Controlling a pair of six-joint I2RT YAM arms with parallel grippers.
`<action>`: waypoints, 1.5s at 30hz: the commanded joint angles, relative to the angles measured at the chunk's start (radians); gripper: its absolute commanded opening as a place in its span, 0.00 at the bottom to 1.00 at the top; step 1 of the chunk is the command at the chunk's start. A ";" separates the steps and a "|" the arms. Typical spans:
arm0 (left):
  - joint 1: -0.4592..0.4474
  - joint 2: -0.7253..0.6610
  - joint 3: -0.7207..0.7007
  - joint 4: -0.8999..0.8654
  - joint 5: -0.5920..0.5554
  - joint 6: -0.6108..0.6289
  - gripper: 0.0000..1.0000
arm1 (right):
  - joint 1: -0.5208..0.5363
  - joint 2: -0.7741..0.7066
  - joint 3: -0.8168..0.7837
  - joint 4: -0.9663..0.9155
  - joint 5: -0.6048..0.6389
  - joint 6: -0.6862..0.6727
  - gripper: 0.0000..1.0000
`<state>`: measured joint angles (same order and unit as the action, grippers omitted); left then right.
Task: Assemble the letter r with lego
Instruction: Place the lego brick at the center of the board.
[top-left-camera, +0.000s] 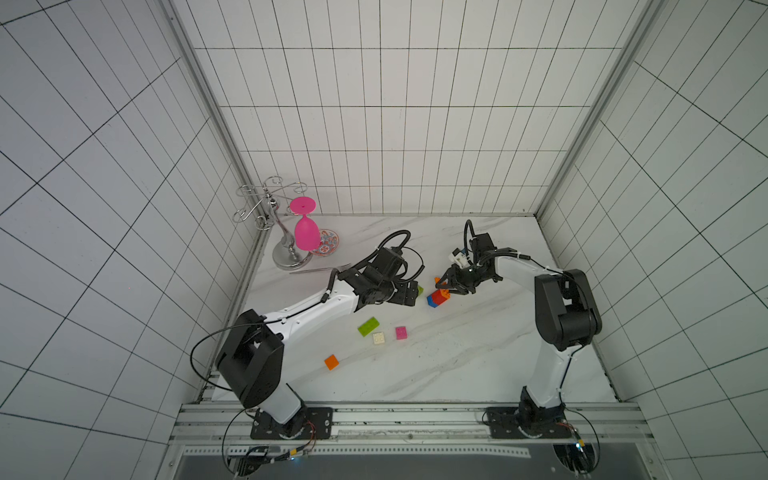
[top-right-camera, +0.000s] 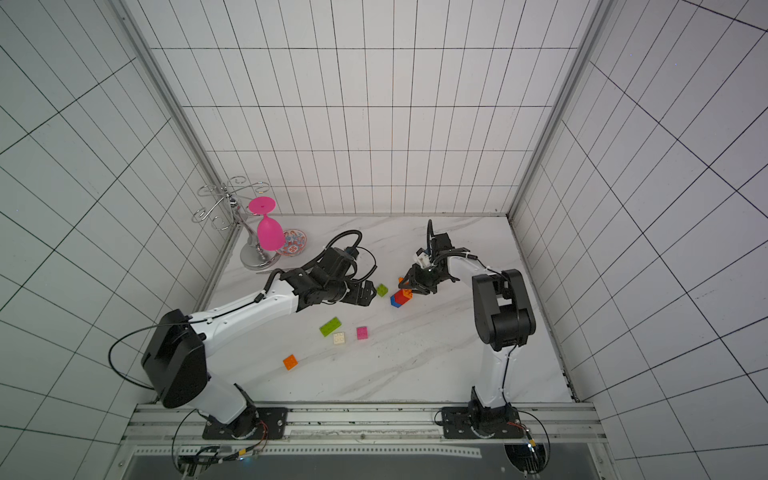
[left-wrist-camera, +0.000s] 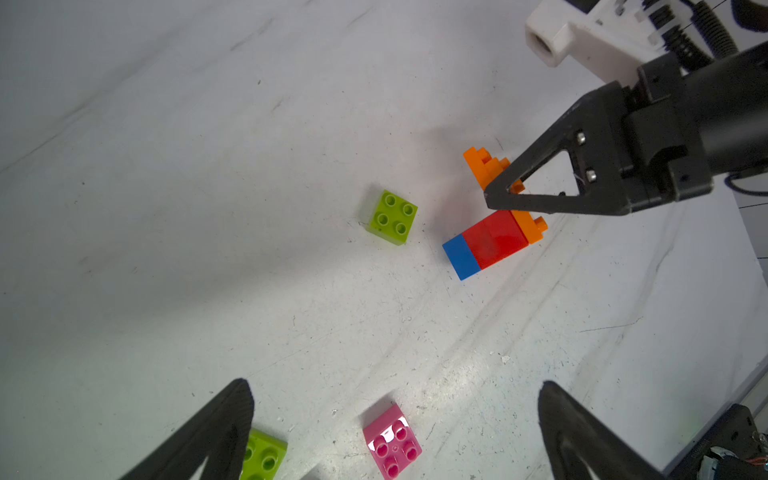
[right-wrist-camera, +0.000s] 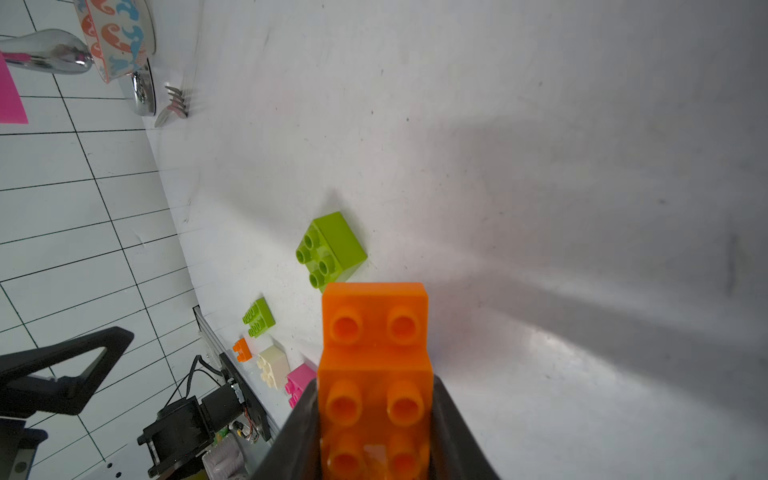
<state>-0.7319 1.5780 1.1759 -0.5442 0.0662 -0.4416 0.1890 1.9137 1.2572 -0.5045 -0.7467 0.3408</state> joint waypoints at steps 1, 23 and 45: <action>-0.006 -0.004 -0.041 0.041 0.037 -0.025 0.98 | -0.032 -0.008 -0.036 0.016 0.012 0.001 0.41; 0.087 -0.243 -0.228 0.122 0.072 -0.123 0.98 | 0.112 -0.114 -0.017 -0.125 0.464 -0.075 0.99; 0.181 -0.403 -0.391 0.155 0.107 -0.172 0.99 | 0.310 0.058 0.172 -0.301 0.745 -0.053 0.87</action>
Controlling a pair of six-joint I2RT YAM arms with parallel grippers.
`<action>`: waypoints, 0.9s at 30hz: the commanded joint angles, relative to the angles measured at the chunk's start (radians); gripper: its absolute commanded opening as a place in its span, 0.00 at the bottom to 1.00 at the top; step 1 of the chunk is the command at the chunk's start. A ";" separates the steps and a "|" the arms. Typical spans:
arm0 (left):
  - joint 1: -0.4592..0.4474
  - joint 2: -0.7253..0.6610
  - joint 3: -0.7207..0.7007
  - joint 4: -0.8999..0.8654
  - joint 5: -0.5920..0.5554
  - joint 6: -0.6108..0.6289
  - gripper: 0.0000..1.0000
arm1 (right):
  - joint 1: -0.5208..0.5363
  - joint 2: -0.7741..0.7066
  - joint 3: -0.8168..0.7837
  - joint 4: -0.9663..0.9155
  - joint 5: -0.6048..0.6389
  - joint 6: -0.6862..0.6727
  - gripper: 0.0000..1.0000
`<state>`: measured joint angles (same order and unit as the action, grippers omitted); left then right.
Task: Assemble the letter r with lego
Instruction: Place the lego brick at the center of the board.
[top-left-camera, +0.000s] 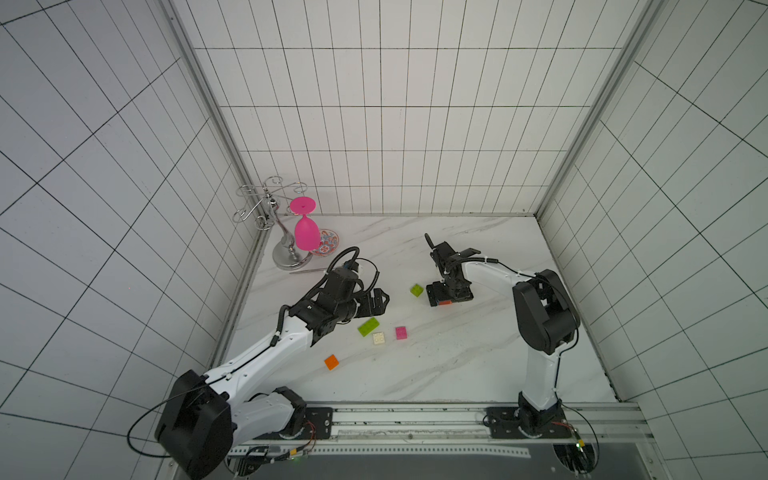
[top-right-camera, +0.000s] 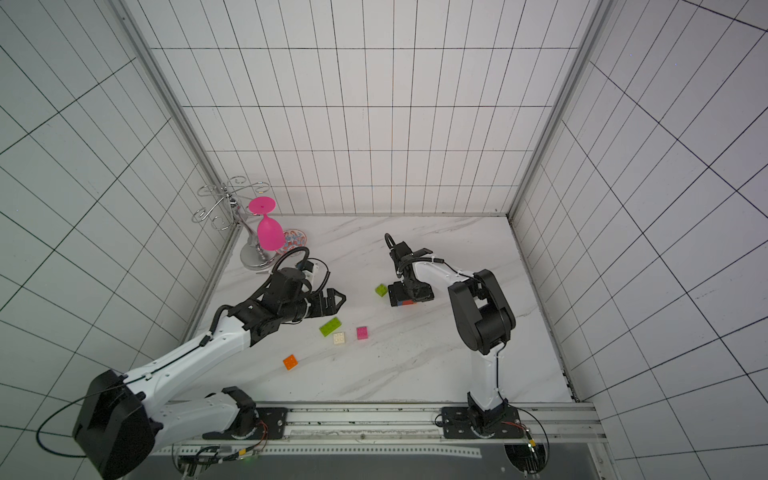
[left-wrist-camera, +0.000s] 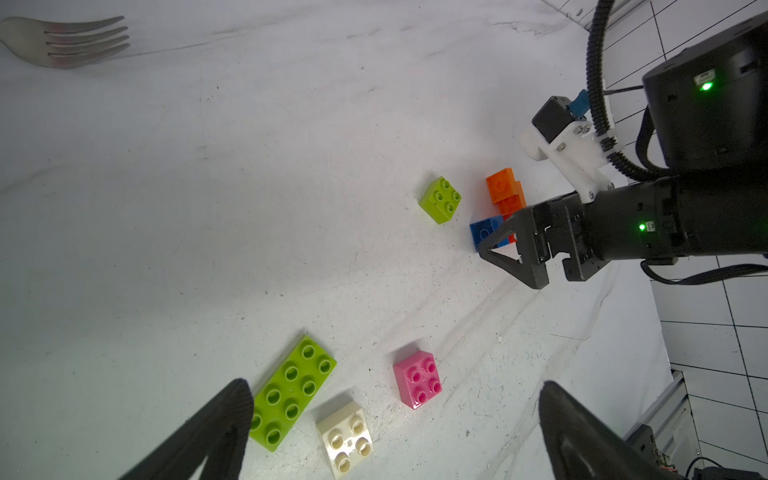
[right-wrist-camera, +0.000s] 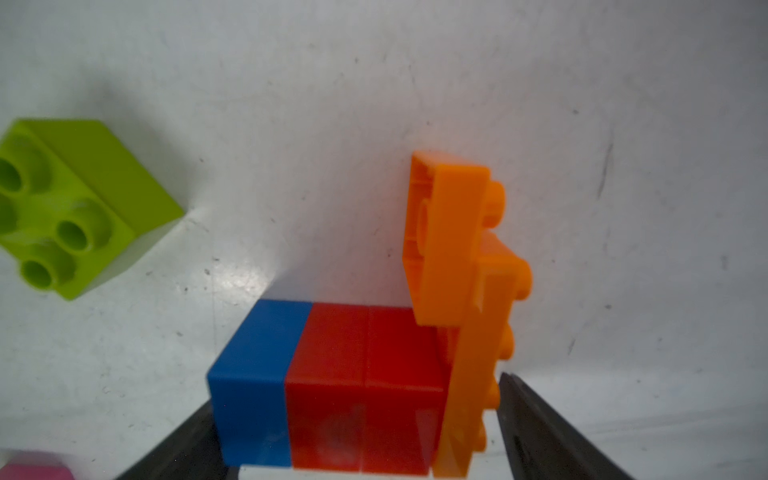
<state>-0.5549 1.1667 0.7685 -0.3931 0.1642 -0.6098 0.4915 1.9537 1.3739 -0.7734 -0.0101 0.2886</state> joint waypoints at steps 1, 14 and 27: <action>0.006 0.008 0.016 0.003 0.009 -0.004 0.99 | 0.007 0.022 0.060 -0.032 0.006 0.000 0.84; 0.012 0.013 0.008 0.008 0.014 -0.002 0.99 | 0.007 0.047 0.063 -0.050 0.031 -0.015 0.41; -0.029 0.201 0.106 -0.038 0.009 0.030 0.98 | -0.084 -0.138 -0.001 -0.009 0.115 -0.030 0.99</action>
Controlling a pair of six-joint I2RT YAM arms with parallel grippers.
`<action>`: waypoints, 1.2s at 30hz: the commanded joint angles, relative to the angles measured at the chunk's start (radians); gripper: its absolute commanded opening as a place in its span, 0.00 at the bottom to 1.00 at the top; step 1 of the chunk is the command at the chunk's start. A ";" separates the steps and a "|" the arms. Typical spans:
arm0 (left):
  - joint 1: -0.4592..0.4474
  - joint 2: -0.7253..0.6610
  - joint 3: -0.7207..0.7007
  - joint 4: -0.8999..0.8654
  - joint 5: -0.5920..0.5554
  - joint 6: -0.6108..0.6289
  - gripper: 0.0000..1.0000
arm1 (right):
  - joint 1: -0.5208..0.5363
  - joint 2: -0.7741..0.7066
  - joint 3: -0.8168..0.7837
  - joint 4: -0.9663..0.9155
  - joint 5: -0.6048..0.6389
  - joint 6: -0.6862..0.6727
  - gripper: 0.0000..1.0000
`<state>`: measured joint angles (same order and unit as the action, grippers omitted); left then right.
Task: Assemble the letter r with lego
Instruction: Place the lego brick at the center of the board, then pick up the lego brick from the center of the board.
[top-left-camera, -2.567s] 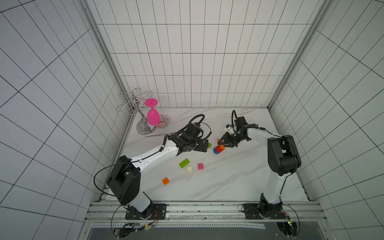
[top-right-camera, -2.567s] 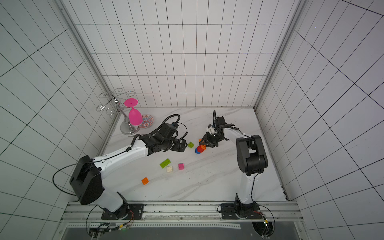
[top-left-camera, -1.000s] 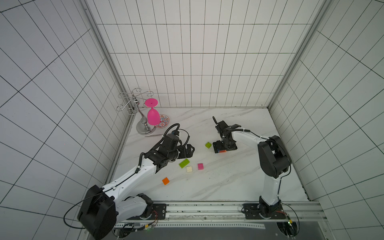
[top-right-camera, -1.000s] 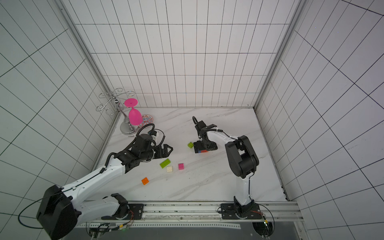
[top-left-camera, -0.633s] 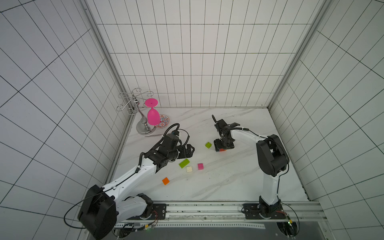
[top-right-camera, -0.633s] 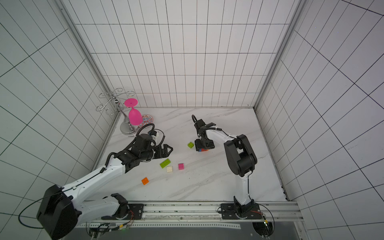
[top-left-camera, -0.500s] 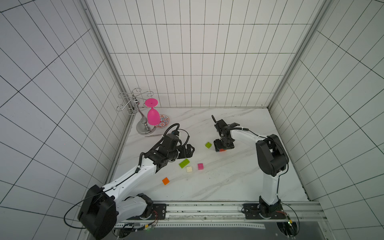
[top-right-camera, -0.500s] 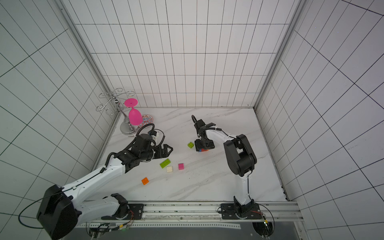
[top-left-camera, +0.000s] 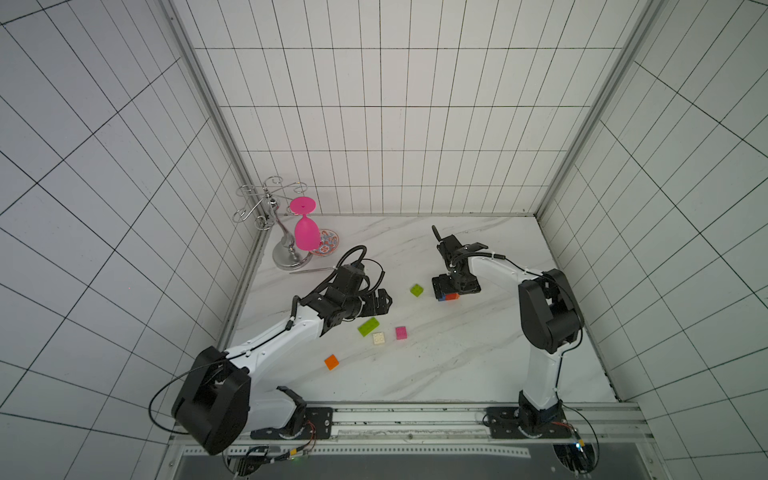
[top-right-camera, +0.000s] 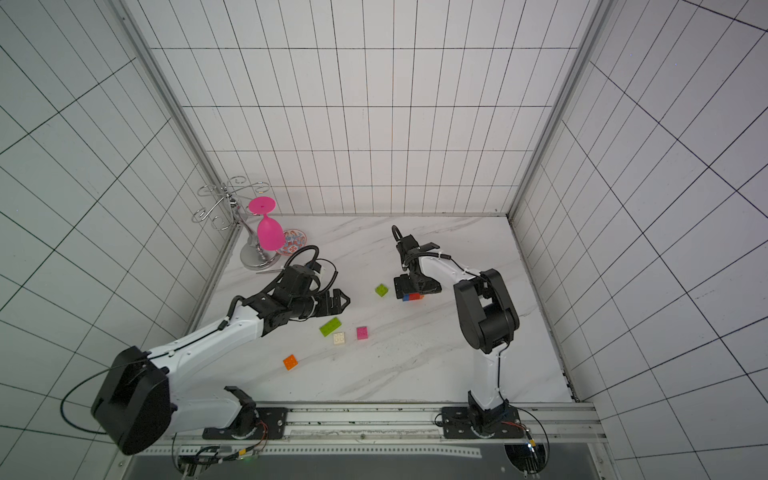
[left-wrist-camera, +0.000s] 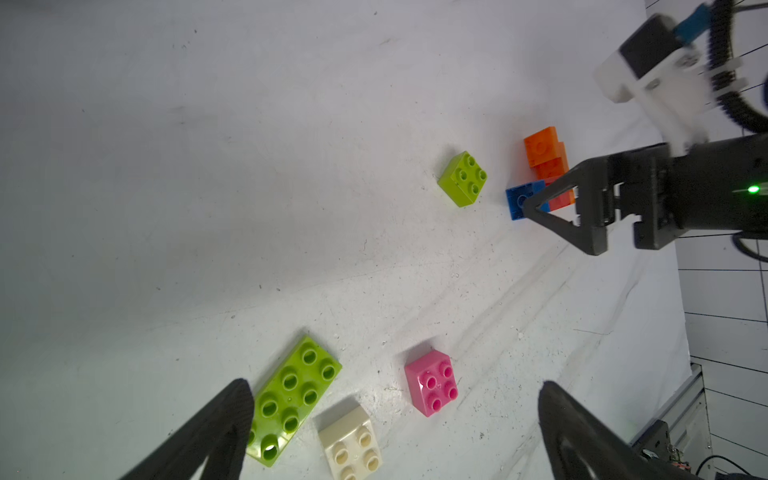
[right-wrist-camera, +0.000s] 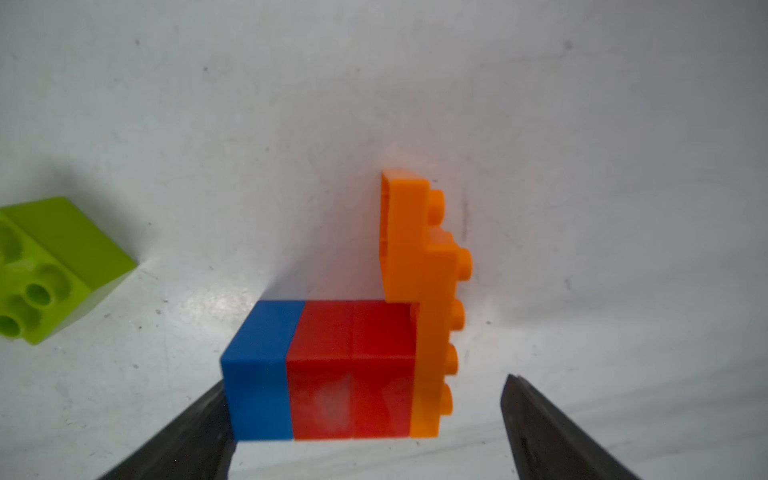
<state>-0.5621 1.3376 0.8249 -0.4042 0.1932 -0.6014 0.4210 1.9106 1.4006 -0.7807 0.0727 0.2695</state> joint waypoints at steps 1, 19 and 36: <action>-0.027 0.043 0.056 -0.032 -0.023 0.020 0.98 | -0.005 -0.118 -0.038 0.019 0.007 -0.030 0.99; 0.166 -0.161 -0.200 0.092 0.199 -0.096 0.81 | 0.206 0.060 0.139 0.032 -0.134 -0.360 0.84; 0.116 0.059 -0.173 0.439 0.345 -0.178 0.80 | 0.131 0.291 0.430 -0.121 -0.245 -0.472 0.66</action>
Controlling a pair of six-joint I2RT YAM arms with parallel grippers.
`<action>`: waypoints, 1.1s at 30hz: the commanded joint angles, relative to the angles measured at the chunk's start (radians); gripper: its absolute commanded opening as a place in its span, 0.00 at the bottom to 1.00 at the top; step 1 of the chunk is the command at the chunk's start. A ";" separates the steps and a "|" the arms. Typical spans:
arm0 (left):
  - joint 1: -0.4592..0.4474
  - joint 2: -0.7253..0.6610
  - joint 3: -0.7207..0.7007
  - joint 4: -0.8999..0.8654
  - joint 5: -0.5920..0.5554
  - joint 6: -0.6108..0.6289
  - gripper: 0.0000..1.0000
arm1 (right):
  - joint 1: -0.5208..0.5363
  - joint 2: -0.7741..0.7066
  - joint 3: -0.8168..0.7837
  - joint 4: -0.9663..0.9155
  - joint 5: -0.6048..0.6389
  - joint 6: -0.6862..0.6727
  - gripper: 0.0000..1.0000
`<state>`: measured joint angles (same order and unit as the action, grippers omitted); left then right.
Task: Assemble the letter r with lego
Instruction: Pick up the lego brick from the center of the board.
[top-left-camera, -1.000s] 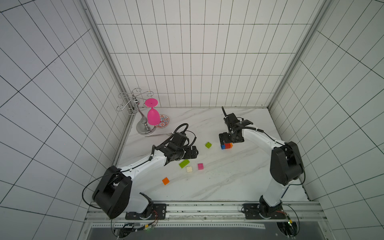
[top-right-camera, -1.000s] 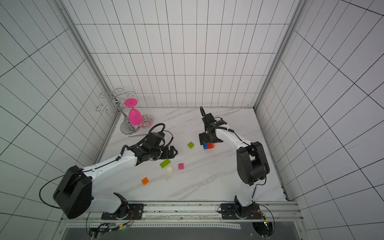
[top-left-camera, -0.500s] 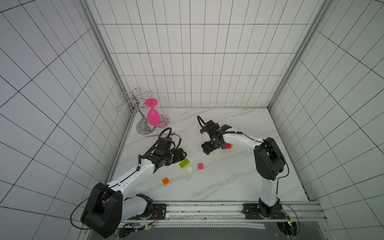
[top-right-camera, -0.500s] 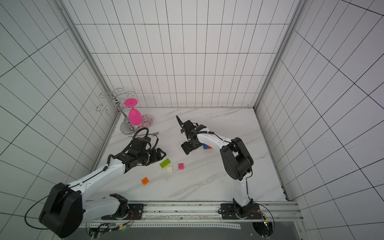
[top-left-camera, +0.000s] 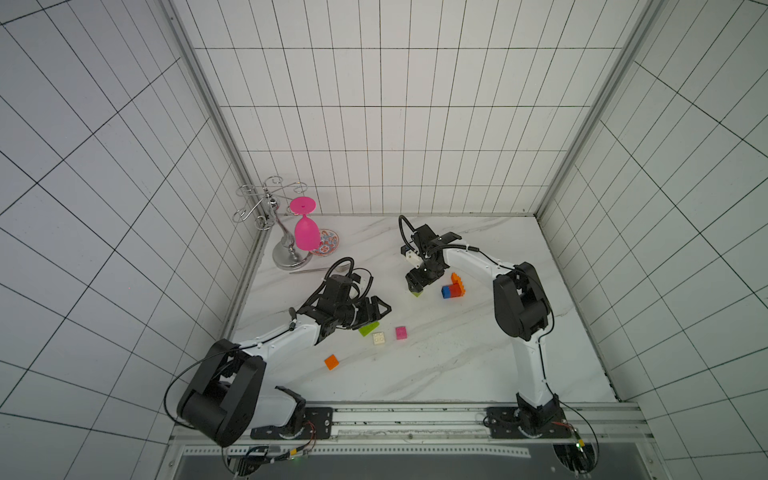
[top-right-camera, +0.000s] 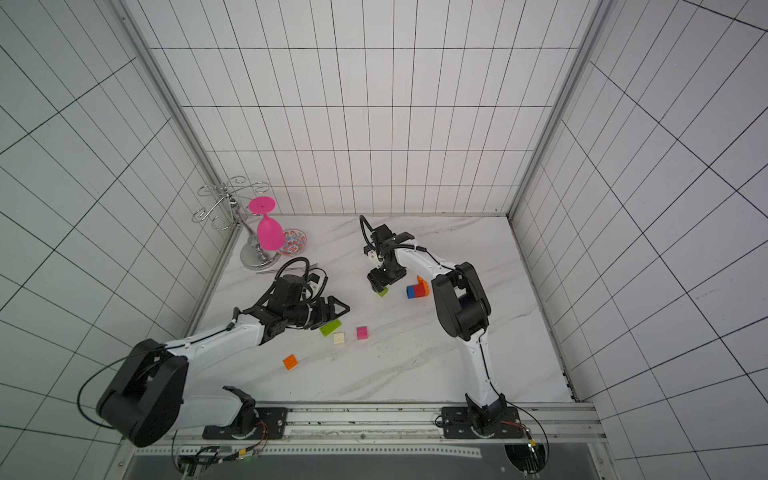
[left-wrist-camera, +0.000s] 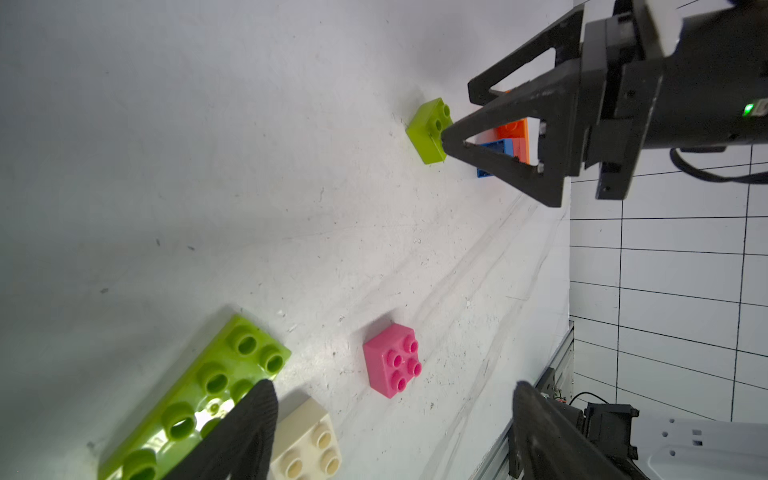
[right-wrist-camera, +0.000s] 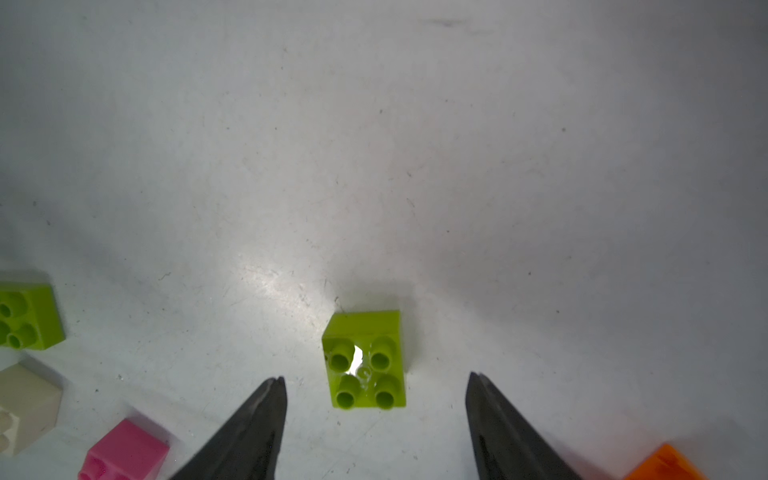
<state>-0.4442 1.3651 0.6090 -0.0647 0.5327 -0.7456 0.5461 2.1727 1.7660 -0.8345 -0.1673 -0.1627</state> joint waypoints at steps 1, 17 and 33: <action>0.000 0.049 0.054 0.110 0.004 -0.038 0.79 | 0.006 0.039 0.076 -0.074 -0.009 -0.040 0.62; -0.001 0.150 0.119 0.130 0.016 -0.043 0.78 | 0.027 0.095 0.107 -0.107 0.028 -0.051 0.45; 0.000 0.146 0.111 0.129 0.016 -0.042 0.78 | 0.032 0.116 0.112 -0.109 0.046 -0.041 0.39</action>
<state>-0.4442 1.5051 0.7158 0.0349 0.5472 -0.7822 0.5705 2.2604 1.8416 -0.9108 -0.1280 -0.1879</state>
